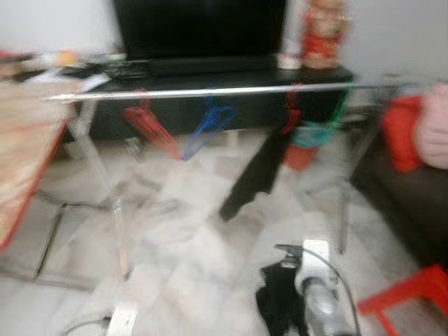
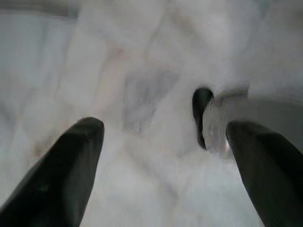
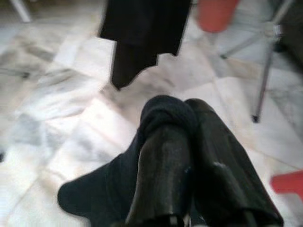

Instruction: Hang hanger

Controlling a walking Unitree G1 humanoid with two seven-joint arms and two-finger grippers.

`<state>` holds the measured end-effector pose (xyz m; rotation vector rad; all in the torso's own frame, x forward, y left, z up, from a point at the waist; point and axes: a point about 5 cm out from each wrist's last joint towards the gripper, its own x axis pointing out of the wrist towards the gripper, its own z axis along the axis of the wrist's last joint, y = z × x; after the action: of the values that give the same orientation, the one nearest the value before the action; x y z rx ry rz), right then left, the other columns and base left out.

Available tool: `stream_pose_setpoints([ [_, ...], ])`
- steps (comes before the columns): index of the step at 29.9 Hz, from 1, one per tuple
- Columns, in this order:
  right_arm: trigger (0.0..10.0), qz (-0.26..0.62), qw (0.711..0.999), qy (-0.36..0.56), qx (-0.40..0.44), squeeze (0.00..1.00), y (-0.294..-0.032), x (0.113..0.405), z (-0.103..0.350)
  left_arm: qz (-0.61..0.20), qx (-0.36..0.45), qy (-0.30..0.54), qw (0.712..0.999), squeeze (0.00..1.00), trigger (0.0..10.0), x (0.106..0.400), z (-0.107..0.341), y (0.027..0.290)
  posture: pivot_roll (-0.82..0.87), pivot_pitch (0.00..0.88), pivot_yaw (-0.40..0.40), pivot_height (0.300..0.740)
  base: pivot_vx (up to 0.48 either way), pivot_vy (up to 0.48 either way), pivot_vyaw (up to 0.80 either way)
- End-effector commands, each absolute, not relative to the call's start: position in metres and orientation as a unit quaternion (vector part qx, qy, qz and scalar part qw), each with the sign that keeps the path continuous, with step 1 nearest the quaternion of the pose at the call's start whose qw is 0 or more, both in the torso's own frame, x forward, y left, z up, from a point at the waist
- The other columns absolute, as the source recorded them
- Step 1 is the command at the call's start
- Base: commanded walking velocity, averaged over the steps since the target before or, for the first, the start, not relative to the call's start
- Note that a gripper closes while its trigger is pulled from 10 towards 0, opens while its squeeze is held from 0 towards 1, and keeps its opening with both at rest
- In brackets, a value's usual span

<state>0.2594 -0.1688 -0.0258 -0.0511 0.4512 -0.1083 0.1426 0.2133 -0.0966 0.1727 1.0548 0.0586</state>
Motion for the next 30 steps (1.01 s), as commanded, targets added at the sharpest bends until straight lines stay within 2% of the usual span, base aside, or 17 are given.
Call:
stream_pose_setpoints([
  [1, 10.0, -0.043, 0.977, 0.207, -0.024, 0.0, -0.1634, 0.2651, -0.0204, 0.033, 0.087, 0.503, 0.859, 0.0, 10.0, 0.1456, -0.0949, 0.2178, 0.07, 0.0, -0.024, 0.74, 0.0, 0.0, 0.8],
  [15, 10.0, -0.043, 0.976, 0.213, -0.019, 0.0, -0.1642, 0.2635, -0.0223, 0.033, 0.087, 0.5, 0.861, 0.0, 10.0, 0.1473, -0.0938, 0.2199, 0.07, 0.0, -0.02, 0.74, 0.0, 0.0, 0.8],
  [23, 10.0, -0.058, 0.976, 0.211, -0.01, 0.0, -0.1666, 0.2637, -0.0218, 0.033, 0.075, 0.5, 0.862, 0.0, 10.0, 0.1471, -0.0942, 0.2184, 0.07, 0.0, -0.02, 0.74, 0.0, 0.0, 0.0],
  [30, 10.0, -0.059, 0.976, 0.209, -0.01, 0.0, -0.1667, 0.2643, -0.0212, 0.031, 0.081, 0.503, 0.86, 0.0, 10.0, 0.147, -0.0944, 0.2183, 0.07, 0.0, -0.02, 0.74, 0.0, 0.316, 0.0],
])
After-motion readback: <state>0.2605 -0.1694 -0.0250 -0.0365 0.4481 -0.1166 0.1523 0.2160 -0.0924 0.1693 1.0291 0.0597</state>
